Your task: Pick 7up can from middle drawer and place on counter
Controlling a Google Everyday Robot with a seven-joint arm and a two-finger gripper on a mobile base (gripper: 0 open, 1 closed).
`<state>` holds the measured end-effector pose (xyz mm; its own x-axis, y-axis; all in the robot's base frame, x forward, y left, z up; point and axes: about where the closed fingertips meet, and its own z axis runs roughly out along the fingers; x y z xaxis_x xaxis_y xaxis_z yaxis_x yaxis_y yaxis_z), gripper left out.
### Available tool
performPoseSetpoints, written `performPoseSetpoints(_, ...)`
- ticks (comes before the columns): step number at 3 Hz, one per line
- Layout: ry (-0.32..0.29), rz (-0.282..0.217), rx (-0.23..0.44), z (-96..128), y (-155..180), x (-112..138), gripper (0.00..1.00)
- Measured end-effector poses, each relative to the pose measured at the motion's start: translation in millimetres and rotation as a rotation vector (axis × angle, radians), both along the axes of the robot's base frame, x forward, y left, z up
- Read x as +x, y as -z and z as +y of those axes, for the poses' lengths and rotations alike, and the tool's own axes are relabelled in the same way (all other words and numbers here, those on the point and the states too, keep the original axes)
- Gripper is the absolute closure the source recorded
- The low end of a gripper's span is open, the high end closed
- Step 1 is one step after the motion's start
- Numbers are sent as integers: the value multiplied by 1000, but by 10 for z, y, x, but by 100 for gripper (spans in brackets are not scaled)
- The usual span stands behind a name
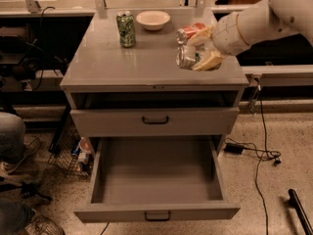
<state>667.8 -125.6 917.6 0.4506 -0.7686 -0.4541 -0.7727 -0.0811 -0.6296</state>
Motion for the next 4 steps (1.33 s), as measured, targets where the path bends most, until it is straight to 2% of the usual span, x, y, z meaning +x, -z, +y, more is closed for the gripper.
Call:
performPoseSetpoints(1, -10, 53, -45, 180, 113, 304, 100)
performPoseSetpoints(2, -10, 101, -80, 283, 274, 501, 91)
performPoseSetpoints(3, -13, 139, -104, 341, 402, 631, 73)
performPoseSetpoints(4, -15, 165, -118, 369, 492, 725, 42)
